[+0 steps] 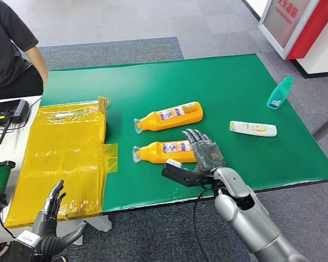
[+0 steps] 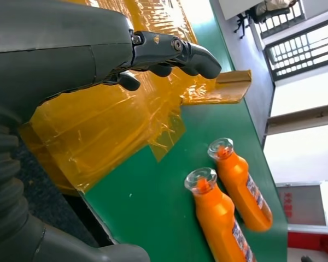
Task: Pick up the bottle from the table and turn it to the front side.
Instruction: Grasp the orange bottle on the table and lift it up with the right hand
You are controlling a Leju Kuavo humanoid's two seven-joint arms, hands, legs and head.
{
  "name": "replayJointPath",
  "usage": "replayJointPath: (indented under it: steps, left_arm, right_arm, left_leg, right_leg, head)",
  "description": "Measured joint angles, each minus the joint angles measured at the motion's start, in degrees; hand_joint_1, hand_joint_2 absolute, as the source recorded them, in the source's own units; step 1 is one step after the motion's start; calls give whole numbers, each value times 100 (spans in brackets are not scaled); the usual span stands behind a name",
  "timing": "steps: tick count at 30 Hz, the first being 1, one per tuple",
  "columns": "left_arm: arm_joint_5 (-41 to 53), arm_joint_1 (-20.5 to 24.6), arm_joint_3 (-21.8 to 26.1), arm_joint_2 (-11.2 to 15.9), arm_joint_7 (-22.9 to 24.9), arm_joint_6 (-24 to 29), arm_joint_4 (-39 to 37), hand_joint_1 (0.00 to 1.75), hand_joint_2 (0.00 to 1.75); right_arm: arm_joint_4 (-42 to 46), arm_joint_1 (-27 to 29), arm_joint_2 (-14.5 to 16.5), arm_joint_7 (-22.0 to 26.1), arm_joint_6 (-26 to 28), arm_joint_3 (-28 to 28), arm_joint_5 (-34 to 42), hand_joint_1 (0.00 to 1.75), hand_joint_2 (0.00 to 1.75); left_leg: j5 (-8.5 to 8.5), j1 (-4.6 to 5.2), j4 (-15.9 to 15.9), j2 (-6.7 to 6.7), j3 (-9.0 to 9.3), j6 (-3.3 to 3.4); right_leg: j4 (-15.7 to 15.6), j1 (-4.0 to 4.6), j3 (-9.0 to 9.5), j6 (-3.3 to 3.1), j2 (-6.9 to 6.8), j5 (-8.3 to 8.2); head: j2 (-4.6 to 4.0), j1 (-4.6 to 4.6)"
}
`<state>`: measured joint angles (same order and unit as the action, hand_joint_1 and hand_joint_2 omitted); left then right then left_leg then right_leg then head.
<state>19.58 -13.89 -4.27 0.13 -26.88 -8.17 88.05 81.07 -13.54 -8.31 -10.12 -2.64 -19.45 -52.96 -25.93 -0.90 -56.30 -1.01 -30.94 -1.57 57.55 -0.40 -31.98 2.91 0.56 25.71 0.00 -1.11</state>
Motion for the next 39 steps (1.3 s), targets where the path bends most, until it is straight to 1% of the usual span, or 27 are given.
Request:
replayJointPath:
  steps: [9, 16, 20, 21, 24, 25, 29, 33, 36, 39]
  left_arm:
    - [-3, 168, -103, 32, -102, -24, -181, 0, 175]
    - [-18, 307, -169, 50, -177, -33, -365, 0, 175]
    - [-45, 401, -231, 62, -226, -48, -489, 0, 175]
    - [-48, 421, -250, 66, -239, -52, -521, 0, 175]
    - [-54, 472, -293, 73, -279, -61, -609, 0, 175]
    - [-55, 484, -304, 73, -286, -61, -633, 0, 175]
    - [-76, 495, -340, 79, -292, -63, -697, 0, 175]
    - [-111, 482, -364, 95, -293, -61, -715, 0, 175]
    - [-197, 442, -363, 103, -317, -74, -715, 0, 175]
    - [-345, 372, -334, 103, -382, -153, -704, 0, 175]
  right_arm:
    - [-1222, -827, -109, -137, -331, -97, 94, 0, 175]
    - [-2166, -1250, -118, -145, -540, -250, 74, 0, 175]
    - [-2730, -1481, -119, -52, -703, -413, 36, 0, 175]
    - [-2861, -1526, -120, -15, -710, -453, 31, 5, 175]
    - [-3179, -1668, -119, 64, -658, -545, 22, 136, 175]
    - [-3265, -1709, -118, 75, -637, -570, 20, 175, 175]
    - [-3453, -1771, -118, 128, -523, -636, 27, 175, 175]
    - [-3395, -1729, -120, 242, -409, -654, 163, 175, 175]
    - [-3052, -1529, -146, 343, -357, -641, 395, 175, 175]
    - [-2401, -1131, -170, 452, -289, -587, 723, 175, 175]
  left_leg:
    - [2, 0, 0, 0, -5, 0]
    - [4, 0, -1, 0, -10, 2]
    - [6, 0, -1, -1, -12, 2]
    - [6, 0, -1, -1, -13, 2]
    - [7, 0, -1, -1, -12, 2]
    - [7, 0, -1, -1, -12, 2]
    - [7, 0, -1, -1, -12, 2]
    - [7, 0, -2, -1, -12, 2]
    - [7, 0, -2, -1, -13, 2]
    - [6, 0, -2, -1, -18, 1]
  right_leg:
    - [1, 0, -5, 0, 0, -3]
    - [1, 0, -9, -1, 0, -4]
    - [1, 0, -11, -1, -2, -6]
    - [1, 0, -11, -1, -2, -6]
    - [1, 0, -12, 0, -1, -6]
    - [1, 0, -11, 0, -2, -6]
    - [1, 0, -11, 0, -2, -6]
    - [1, 0, -11, 0, -1, -7]
    - [1, 0, -12, 0, -1, -7]
    - [2, 0, -19, 0, -1, -7]
  head:
    - [0, 0]
    - [0, 0]
    - [0, 1]
    - [0, 1]
    - [0, 0]
    - [0, 0]
    - [0, 1]
    - [0, 0]
    - [0, -1]
    - [0, 1]
